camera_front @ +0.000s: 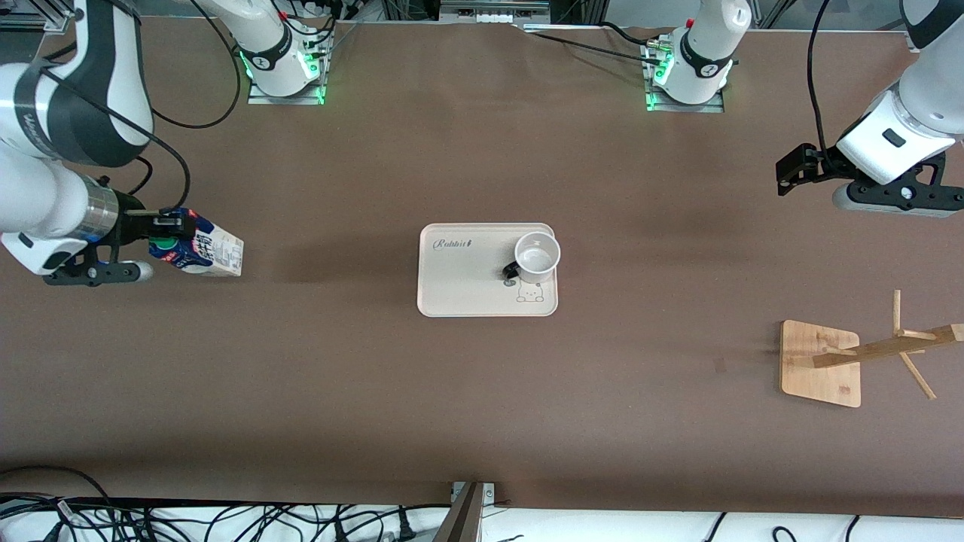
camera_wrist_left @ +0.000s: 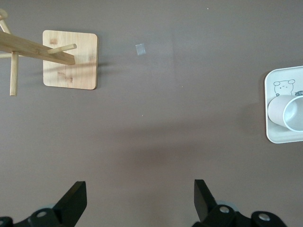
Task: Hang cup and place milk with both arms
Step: 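Lift the milk carton off the tray with the right gripper, then lower the carton onto the table while the left gripper reaches the mug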
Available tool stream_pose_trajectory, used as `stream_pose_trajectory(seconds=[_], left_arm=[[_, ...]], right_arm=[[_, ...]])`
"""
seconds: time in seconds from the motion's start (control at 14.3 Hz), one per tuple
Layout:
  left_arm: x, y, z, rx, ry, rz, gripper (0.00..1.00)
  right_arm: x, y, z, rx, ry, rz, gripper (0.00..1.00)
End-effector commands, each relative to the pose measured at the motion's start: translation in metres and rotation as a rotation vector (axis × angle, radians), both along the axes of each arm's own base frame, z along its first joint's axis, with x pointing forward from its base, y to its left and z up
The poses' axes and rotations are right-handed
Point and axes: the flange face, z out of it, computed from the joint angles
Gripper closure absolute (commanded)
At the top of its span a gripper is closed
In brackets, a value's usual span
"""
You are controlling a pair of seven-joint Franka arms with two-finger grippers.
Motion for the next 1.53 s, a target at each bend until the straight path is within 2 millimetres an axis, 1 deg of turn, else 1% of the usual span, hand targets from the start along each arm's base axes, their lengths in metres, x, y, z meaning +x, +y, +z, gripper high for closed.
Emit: stream_pose_trajectory(seconds=[0.0,0.14,0.21,0.42,0.56,0.63,0.77,0.84,0.91,0.98,1.05,1.18,1.25,1.32,1.39,1.46], left_arm=[[0.002,-0.003,0.007,-0.015,0.008,0.002,0.00],[0.002,-0.003,0.007,-0.015,0.008,0.004,0.00],[0.002,-0.003,0.007,-0.015,0.008,0.004,0.00],[0.002,-0.004,0.007,-0.015,0.008,0.002,0.00],[0.000,-0.011,0.007,-0.016,0.011,-0.010,0.00],[-0.002,-0.025,0.007,-0.014,0.019,-0.035,0.00],[-0.006,-0.039,0.013,-0.013,0.030,-0.061,0.00],[-0.006,-0.048,0.010,-0.013,0.041,-0.077,0.00],[-0.006,-0.062,0.005,-0.031,0.058,-0.099,0.00],[-0.005,-0.076,-0.006,-0.049,0.086,-0.120,0.00],[0.002,-0.095,-0.030,-0.041,0.133,-0.165,0.00],[0.003,-0.105,-0.040,-0.055,0.165,-0.187,0.00],[0.008,-0.113,-0.053,-0.072,0.181,-0.181,0.00],[0.013,-0.126,-0.070,-0.081,0.202,-0.178,0.00],[0.021,-0.141,-0.082,-0.088,0.173,-0.127,0.00],[0.028,-0.161,-0.105,-0.104,0.156,-0.062,0.00]], right_arm=[[-0.005,-0.003,-0.020,0.022,-0.001,-0.011,0.54],[-0.009,-0.007,-0.039,0.020,0.006,-0.016,0.54],[-0.011,-0.006,-0.046,0.019,0.012,-0.015,0.54],[-0.017,-0.010,-0.069,0.017,0.019,-0.021,0.54],[-0.020,-0.012,-0.080,0.014,0.011,-0.025,0.54],[-0.022,-0.015,-0.088,0.012,0.005,-0.028,0.54],[-0.025,-0.017,-0.099,0.010,-0.003,-0.027,0.54],[-0.025,-0.018,-0.102,0.009,-0.009,-0.025,0.54],[-0.026,-0.019,-0.107,0.006,-0.014,-0.027,0.54],[-0.027,-0.020,-0.111,0.004,-0.022,-0.026,0.54],[-0.027,-0.020,-0.115,0.002,-0.031,-0.026,0.54],[-0.028,-0.019,-0.124,-0.003,-0.051,-0.022,0.53],[-0.028,-0.019,-0.125,-0.004,-0.053,-0.022,0.40],[-0.028,-0.018,-0.124,-0.003,-0.053,-0.023,0.00],[-0.027,-0.018,-0.122,-0.003,-0.052,-0.027,0.00],[-0.028,-0.018,-0.121,-0.001,-0.053,-0.026,0.00]])
